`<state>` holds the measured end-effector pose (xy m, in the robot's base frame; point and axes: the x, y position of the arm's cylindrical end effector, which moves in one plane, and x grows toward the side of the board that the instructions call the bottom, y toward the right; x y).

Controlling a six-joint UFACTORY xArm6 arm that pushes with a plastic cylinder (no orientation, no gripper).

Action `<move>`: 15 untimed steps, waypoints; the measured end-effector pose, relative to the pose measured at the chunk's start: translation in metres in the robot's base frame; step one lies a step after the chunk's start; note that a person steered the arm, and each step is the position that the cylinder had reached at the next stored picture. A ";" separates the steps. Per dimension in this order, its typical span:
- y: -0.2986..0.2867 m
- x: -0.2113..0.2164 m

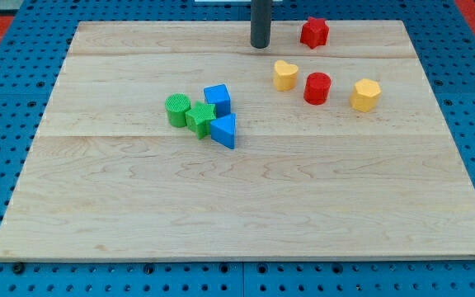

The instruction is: Push the yellow hexagon along with yellow heart towards the top center

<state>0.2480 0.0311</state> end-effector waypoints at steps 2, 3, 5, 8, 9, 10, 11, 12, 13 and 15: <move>0.158 0.070; 0.231 0.132; 0.107 0.066; 0.093 0.139; 0.062 0.138; 0.019 0.124; 0.003 0.091; 0.022 0.081; -0.011 0.065; -0.004 0.052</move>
<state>0.3002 0.0272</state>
